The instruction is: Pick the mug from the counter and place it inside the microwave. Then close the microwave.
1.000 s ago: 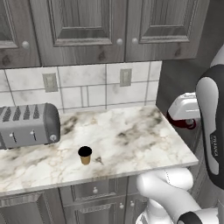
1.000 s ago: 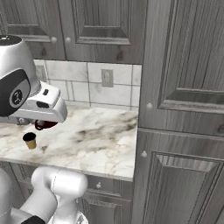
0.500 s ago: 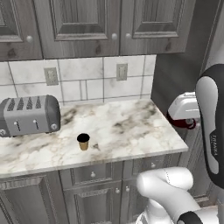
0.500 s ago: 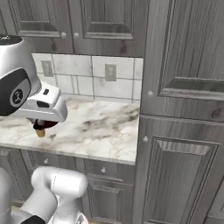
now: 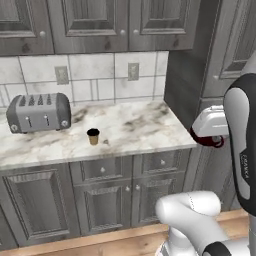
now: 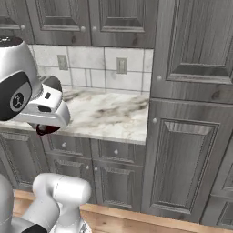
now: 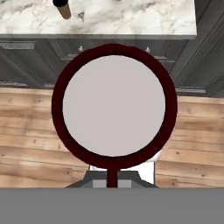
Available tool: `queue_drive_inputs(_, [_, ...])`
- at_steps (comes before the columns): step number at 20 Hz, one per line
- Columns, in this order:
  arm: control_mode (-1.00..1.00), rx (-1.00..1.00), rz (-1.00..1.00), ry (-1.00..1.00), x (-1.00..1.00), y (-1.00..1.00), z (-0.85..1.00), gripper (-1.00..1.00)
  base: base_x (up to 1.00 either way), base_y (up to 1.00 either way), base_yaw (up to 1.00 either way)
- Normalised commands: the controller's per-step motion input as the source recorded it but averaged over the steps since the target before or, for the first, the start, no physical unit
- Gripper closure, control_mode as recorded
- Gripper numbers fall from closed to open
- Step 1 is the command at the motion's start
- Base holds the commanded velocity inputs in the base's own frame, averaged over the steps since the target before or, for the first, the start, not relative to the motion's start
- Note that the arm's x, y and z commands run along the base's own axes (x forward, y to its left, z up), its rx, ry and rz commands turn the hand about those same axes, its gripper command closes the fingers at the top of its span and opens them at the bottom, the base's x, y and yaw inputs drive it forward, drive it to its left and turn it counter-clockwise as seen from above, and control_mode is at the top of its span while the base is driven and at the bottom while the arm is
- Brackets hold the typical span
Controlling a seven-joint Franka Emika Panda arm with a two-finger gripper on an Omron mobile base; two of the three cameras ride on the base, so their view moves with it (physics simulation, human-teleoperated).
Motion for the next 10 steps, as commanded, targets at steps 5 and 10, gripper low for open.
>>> queue_drive_inputs(5, [1.00, 0.00, 0.00, 0.00, 0.00, 0.00, 0.00, 1.00, -0.69, 0.00, -0.01])
queue_drive_inputs(10, [1.00, 0.00, 0.00, 0.00, 0.00, 0.00, 0.00, 1.00, -0.68, -0.32, -0.21])
